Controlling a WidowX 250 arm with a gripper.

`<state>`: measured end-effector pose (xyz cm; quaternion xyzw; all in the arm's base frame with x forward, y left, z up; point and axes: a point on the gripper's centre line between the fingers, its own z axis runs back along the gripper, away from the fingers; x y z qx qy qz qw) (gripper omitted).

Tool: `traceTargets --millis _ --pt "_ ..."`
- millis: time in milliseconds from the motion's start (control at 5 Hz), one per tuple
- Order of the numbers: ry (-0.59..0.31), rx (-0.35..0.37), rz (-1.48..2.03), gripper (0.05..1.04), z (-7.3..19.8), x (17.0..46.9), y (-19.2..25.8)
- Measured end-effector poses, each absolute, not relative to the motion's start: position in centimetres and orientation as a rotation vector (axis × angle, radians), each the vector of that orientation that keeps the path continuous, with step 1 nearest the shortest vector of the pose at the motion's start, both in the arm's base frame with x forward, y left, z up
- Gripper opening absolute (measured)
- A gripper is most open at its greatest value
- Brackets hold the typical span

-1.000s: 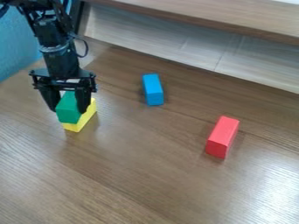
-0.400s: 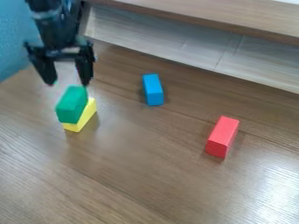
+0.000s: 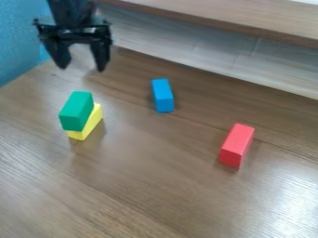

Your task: Put the green rectangle on top of the yellow rectangle

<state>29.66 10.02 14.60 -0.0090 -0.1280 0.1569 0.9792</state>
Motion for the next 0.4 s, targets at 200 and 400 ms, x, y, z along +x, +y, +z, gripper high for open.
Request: traceTargets --millis 200,400 --pt "-0.218 -0.038 0.212 1.001 13.3 30.3 7.2" --pt "-0.201 -0.040 0.120 1.001 12.5 30.9 4.3"
